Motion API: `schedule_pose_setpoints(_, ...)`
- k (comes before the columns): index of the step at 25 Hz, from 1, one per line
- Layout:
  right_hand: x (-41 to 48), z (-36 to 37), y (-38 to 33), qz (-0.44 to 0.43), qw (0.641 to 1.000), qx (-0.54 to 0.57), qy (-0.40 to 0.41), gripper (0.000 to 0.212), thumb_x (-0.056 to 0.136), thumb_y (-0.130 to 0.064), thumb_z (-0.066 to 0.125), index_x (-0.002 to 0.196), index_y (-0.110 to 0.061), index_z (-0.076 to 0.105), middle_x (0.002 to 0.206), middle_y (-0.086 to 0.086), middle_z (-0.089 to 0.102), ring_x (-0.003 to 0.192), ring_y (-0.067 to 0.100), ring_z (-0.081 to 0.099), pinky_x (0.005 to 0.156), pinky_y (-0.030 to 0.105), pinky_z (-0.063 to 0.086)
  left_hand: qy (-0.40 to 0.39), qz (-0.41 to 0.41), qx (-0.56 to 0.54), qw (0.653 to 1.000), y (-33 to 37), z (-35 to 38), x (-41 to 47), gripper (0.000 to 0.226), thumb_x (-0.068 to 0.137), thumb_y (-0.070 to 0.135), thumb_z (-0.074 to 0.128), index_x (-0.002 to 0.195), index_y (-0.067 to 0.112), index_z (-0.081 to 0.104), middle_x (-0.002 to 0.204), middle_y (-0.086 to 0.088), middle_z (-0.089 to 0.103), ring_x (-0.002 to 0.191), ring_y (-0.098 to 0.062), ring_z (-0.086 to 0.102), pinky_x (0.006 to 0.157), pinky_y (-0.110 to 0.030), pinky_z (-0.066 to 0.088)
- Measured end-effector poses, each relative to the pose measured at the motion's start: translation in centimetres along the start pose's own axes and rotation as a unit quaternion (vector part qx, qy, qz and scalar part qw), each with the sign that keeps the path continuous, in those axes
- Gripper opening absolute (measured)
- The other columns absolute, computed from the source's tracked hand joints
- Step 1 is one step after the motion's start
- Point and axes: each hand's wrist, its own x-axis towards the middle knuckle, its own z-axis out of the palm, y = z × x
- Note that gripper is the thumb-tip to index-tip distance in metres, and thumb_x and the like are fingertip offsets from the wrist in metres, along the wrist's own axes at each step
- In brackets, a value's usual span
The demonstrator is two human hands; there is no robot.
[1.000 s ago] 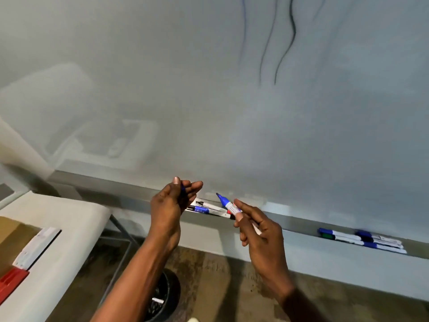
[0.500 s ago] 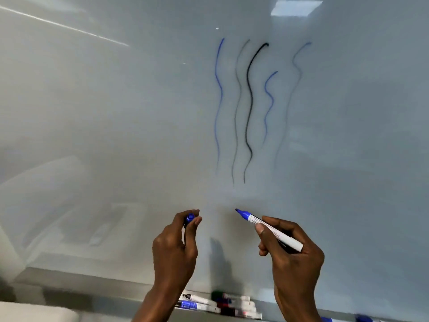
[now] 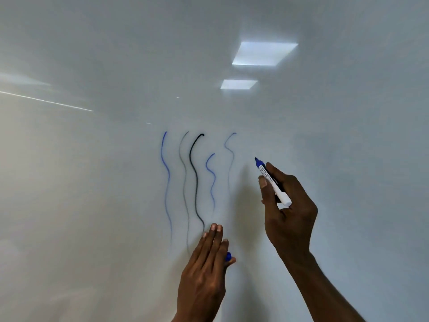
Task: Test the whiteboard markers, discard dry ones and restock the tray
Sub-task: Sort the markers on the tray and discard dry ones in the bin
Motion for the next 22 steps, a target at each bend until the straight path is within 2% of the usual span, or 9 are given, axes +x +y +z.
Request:
schedule_pose_setpoints(4, 4.6, 1.2, 1.7, -0.072, 0.996, -0.043, 0.037, 0.026, 0.102, -0.014, 0.069, 0.126, -0.004, 0.073, 0.094, 0.004, 0.072, 0.077, 0.021, 0.068, 0.063, 0.038, 0.054, 0.028, 0.005, 0.023, 0.999, -0.2, 2.0, 0.1, 0.041, 0.106, 0.032, 0.065, 0.123, -0.003, 0.078, 0.150, -0.022, 0.061, 0.145, -0.034, 0.056, 0.114, -0.046, 0.050)
schedule_pose_setpoints(7, 6.3, 2.1, 2.8, -0.090, 0.992, -0.069, 0.050, 0.026, 0.103, -0.015, 0.069, 0.125, -0.004, 0.073, 0.093, 0.005, 0.073, 0.077, 0.024, 0.067, 0.064, 0.039, 0.053, 0.050, 0.009, 0.041, 0.998, -0.4, 2.7, 0.2, 0.041, 0.104, 0.034, 0.066, 0.117, -0.002, 0.081, 0.147, -0.021, 0.064, 0.142, -0.033, 0.059, 0.111, -0.044, 0.051)
schedule_pose_setpoints(12, 4.9, 2.1, 3.1, -0.143, 0.983, -0.116, -0.002, 0.025, 0.101, -0.015, 0.068, 0.124, -0.005, 0.074, 0.094, 0.003, 0.073, 0.082, 0.020, 0.064, 0.067, 0.036, 0.053, 0.077, 0.027, 0.048, 0.996, -0.9, 3.0, 0.1, 0.041, 0.106, 0.035, 0.063, 0.115, 0.000, 0.082, 0.147, -0.019, 0.064, 0.141, -0.032, 0.060, 0.110, -0.044, 0.051)
schedule_pose_setpoints(17, -1.4, -0.8, 4.5, -0.120, 0.983, -0.133, -0.037, 0.025, 0.095, -0.010, 0.070, 0.118, -0.005, 0.077, 0.090, 0.001, 0.071, 0.078, 0.019, 0.063, 0.064, 0.033, 0.051, 0.063, 0.009, 0.017, 0.998, -0.9, 2.9, -0.2, 0.046, 0.113, 0.037, 0.053, 0.119, 0.002, 0.081, 0.152, -0.015, 0.061, 0.145, -0.029, 0.057, 0.111, -0.044, 0.051)
schedule_pose_setpoints(22, -9.7, -3.5, 5.9, -0.061, 0.982, -0.144, -0.106, 0.026, 0.090, -0.011, 0.074, 0.115, -0.011, 0.079, 0.090, -0.005, 0.070, 0.077, 0.013, 0.065, 0.061, 0.030, 0.054, 0.062, -0.027, -0.017, 0.998, -0.5, 2.6, -0.1, 0.039, 0.111, 0.033, 0.058, 0.123, 0.002, 0.079, 0.156, -0.014, 0.059, 0.148, -0.026, 0.054, 0.111, -0.046, 0.055)
